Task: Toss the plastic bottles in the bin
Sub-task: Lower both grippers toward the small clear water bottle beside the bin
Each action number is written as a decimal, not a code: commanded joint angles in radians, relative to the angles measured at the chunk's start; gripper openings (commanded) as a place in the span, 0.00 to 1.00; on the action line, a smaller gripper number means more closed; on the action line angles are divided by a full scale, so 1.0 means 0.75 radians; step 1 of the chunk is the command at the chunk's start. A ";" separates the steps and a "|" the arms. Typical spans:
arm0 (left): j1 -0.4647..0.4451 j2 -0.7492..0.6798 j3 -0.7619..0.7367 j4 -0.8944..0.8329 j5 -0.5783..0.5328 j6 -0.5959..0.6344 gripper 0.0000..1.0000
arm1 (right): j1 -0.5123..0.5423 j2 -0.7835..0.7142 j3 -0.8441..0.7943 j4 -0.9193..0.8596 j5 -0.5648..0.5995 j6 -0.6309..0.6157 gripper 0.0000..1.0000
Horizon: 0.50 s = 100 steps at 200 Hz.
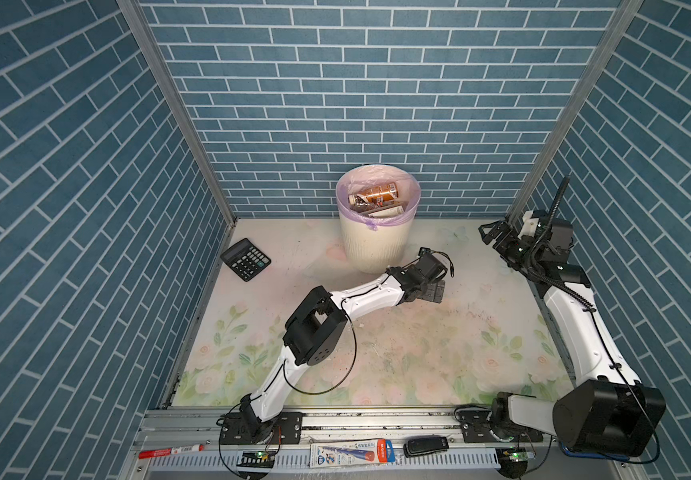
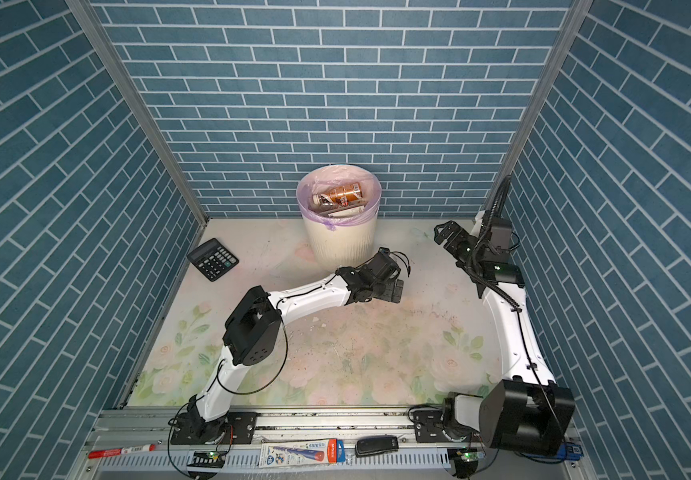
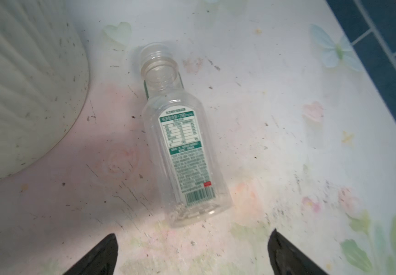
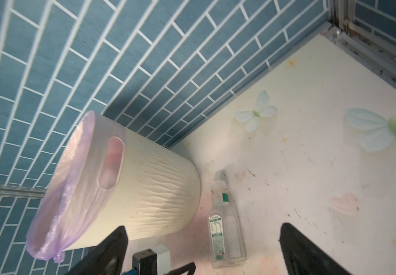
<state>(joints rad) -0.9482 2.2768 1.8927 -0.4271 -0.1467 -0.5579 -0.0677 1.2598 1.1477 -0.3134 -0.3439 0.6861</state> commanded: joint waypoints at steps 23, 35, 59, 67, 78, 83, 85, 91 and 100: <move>0.004 0.152 0.198 -0.111 -0.075 -0.001 0.99 | -0.006 -0.052 -0.217 0.175 -0.078 0.122 0.99; 0.006 0.177 0.215 -0.089 -0.073 0.005 0.99 | -0.006 -0.049 -0.242 0.182 -0.092 0.124 0.99; 0.008 0.238 0.265 -0.071 -0.062 0.014 0.98 | -0.007 -0.050 -0.270 0.179 -0.101 0.118 0.99; 0.012 0.263 0.297 -0.085 -0.052 0.012 0.95 | -0.007 -0.052 -0.278 0.184 -0.100 0.117 0.99; 0.017 0.293 0.324 -0.101 -0.035 0.010 0.90 | -0.007 -0.052 -0.286 0.190 -0.100 0.117 0.99; 0.019 0.300 0.328 -0.100 -0.030 0.012 0.88 | -0.006 -0.052 -0.289 0.190 -0.100 0.118 0.99; 0.020 0.302 0.329 -0.100 -0.030 0.012 0.87 | -0.006 -0.051 -0.289 0.191 -0.100 0.118 0.99; 0.021 0.304 0.326 -0.094 -0.029 0.013 0.85 | -0.006 -0.049 -0.290 0.194 -0.100 0.118 0.99; 0.025 0.304 0.313 -0.079 -0.023 0.018 0.81 | -0.007 -0.044 -0.289 0.193 -0.100 0.118 0.99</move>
<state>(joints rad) -0.9413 2.4832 2.1166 -0.4656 -0.1738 -0.5560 -0.0704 1.2449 0.9600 -0.2035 -0.4072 0.7555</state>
